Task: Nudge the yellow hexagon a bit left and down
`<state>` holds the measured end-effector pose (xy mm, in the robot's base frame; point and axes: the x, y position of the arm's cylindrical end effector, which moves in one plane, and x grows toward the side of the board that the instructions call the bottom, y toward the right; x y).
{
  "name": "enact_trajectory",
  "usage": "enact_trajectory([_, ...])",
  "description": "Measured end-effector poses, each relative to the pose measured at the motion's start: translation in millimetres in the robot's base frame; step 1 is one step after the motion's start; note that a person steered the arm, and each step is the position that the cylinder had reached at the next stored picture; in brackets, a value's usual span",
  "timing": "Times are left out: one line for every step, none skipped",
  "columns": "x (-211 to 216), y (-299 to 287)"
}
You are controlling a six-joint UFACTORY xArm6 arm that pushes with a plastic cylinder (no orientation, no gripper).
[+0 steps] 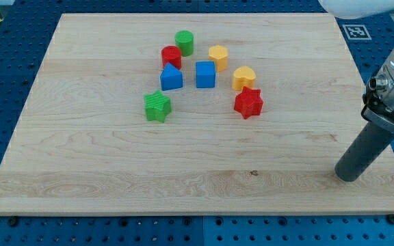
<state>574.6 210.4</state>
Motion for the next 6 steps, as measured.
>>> enact_trajectory([-1,0])
enact_trajectory([-25,-14])
enact_trajectory([-87,-20])
enact_trajectory([-170,-20])
enact_trajectory([-245,-50])
enact_trajectory([-247,-57])
